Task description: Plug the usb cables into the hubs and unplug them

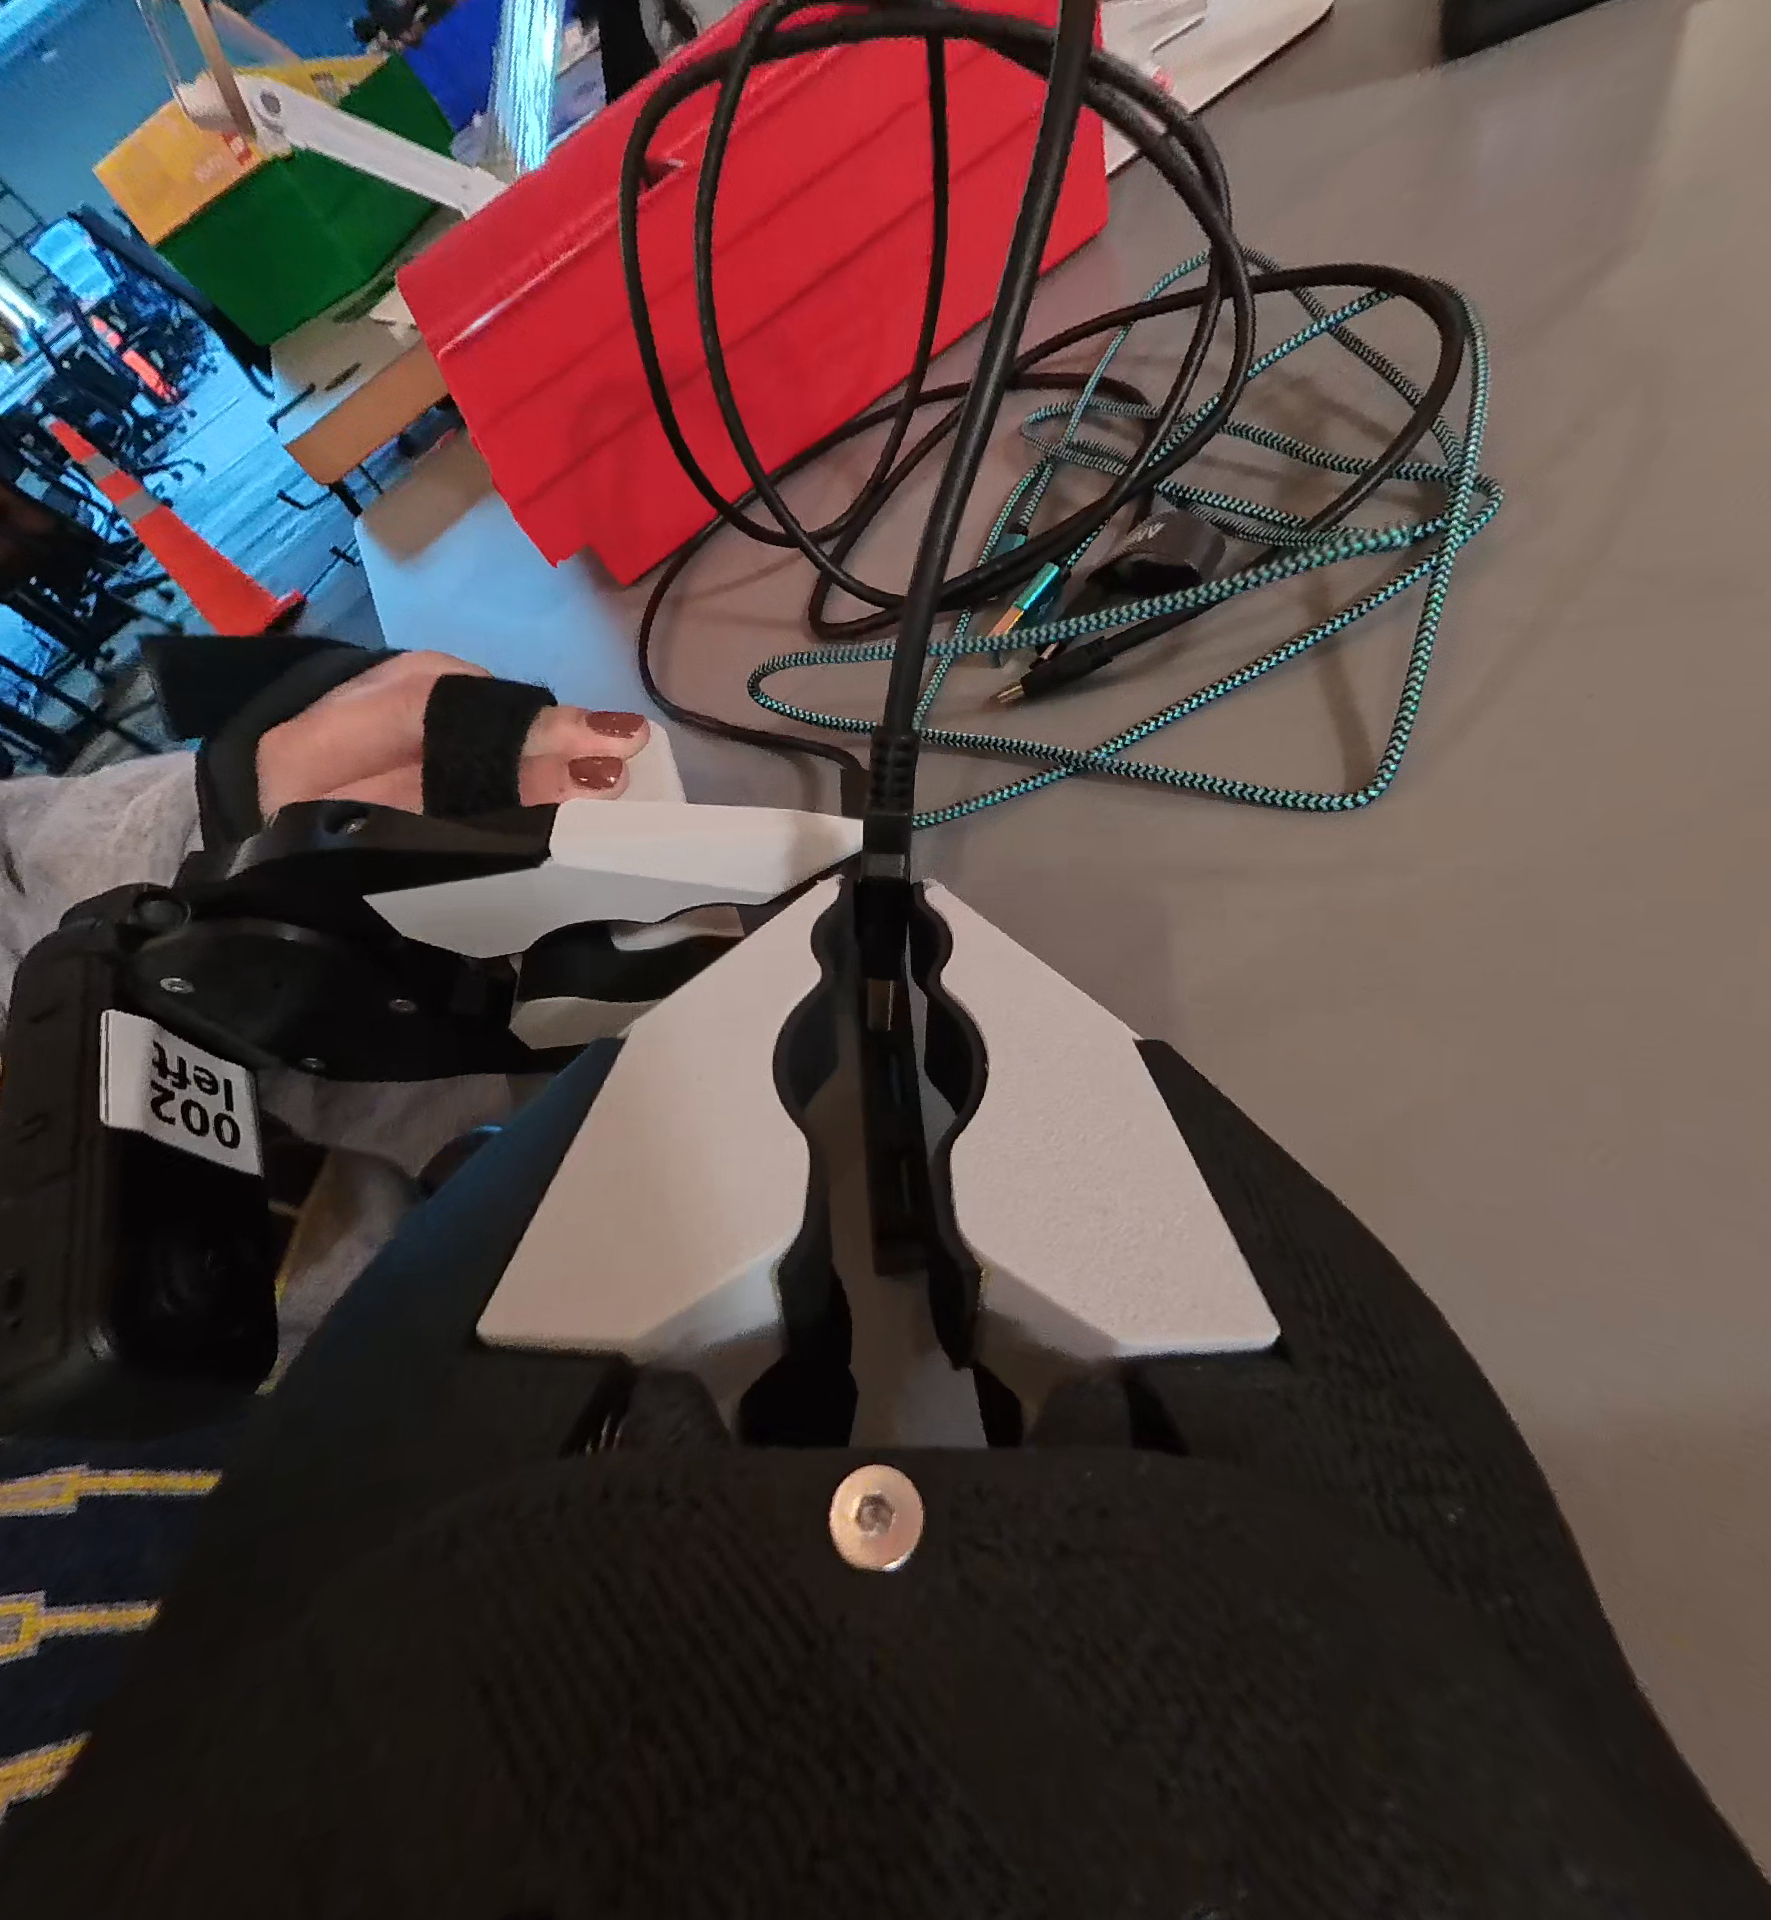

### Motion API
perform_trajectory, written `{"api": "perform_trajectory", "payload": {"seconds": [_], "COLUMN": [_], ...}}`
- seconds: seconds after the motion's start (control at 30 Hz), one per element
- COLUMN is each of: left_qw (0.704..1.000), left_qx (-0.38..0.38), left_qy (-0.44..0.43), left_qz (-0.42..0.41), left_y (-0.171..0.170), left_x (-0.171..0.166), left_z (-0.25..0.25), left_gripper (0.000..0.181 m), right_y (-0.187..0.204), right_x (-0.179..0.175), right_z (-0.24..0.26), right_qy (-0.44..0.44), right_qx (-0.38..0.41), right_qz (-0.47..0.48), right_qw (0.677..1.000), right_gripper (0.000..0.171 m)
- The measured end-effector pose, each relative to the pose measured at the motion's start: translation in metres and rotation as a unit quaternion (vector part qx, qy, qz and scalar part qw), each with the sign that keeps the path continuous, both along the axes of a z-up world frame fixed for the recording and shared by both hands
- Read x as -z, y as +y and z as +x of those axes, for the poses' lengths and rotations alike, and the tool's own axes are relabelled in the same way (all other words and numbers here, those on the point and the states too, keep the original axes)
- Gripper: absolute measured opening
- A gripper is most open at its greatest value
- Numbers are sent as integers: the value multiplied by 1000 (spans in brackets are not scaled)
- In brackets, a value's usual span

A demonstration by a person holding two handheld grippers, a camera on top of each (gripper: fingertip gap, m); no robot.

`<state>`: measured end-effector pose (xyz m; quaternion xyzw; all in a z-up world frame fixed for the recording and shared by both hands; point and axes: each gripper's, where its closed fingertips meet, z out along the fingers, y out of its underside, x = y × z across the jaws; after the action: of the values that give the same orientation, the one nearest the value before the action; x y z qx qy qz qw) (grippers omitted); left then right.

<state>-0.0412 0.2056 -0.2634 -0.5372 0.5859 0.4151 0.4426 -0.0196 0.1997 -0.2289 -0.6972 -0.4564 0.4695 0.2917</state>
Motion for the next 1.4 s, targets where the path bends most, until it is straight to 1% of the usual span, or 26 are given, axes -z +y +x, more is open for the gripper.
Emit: {"api": "perform_trajectory", "payload": {"seconds": [0.07, 0.13, 0.17, 0.2, 0.27, 0.3, 0.37, 0.4, 0.47, 0.5, 0.67, 0.77, 0.9, 0.93, 0.97, 1.0, 1.03, 1.1, 1.2, 1.3, 1.4], "left_qw": [1000, 1000, 1000, 1000, 1000, 1000, 1000, 1000, 1000, 1000, 1000, 1000, 1000, 1000, 1000, 1000, 999, 998, 994, 996, 996], "left_qx": [1, 1, 1, 1, 1, 1, 0, 0, -1, -2, -5, -4, -6, -9, -15, -21, -26, -41, -54, -54, -53], "left_qy": [1, 1, 1, 1, 1, 2, 2, 1, 2, 1, 1, 1, 2, 2, 1, -1, -4, -13, -39, -36, -34], "left_qz": [0, 0, 0, 0, 0, 0, 0, 0, 0, 0, 0, 0, -1, -6, -14, -23, -31, -53, -82, -66, -59], "left_y": [0, 0, 1, 1, 1, 1, 1, 1, 1, 1, 1, 1, 2, 2, 2, 3, 3, 3, 1, 1, 1], "left_x": [0, 0, 1, 1, 1, 1, 1, 1, 2, 2, 2, 2, 3, 3, 4, 4, 5, 6, 7, 2, 6], "left_z": [0, 0, 0, 0, 0, 0, -1, -1, -1, -2, -2, -2, -2, -3, -3, -4, -4, -6, -9, -14, -19], "left_gripper": [130, 181, 181, 30, 33, 27, 47, 41, 40, 181, 181, 124, 40, 46, 58, 58, 28, 28, 28, 27, 30], "right_y": [0, 0, 0, 2, 2, 2, 2, 2, 2, 1, -1, -2, 0, 1, 4, 7, 10, 19, 44, 50, 56], "right_x": [1, 1, 1, -1, -2, -2, -1, 0, 1, 1, 3, 3, 3, 3, 1, -3, -10, -15, 2, 23, 32], "right_z": [-1, -1, -1, -2, -4, -5, -7, -7, -8, -8, -3, -3, -3, -3, -2, 0, 2, 8, 26, 34, 37], "right_qy": [-14, -28, -30, -26, -19, -14, -5, -3, 5, 9, 25, 24, 20, 16, 14, 11, 12, -12, -115, -197, -235], "right_qx": [-10, -22, -24, -22, -22, -20, -14, -11, -2, 2, 13, 12, 9, 10, 17, 26, 33, 58, 95, 66, 52], "right_qz": [5, 7, 11, 14, 9, 3, -2, -1, 10, 13, 10, 14, 11, 12, 22, 36, 52, 83, 104, 64, 73], "right_qw": [1000, 999, 999, 999, 1000, 1000, 1000, 1000, 1000, 1000, 1000, 1000, 1000, 1000, 1000, 999, 998, 995, 983, 976, 968], "right_gripper": [8, 9, 8, 8, 8, 7, 8, 8, 8, 8, 8, 8, 8, 8, 8, 8, 8, 8, 7, 7, 9]}}
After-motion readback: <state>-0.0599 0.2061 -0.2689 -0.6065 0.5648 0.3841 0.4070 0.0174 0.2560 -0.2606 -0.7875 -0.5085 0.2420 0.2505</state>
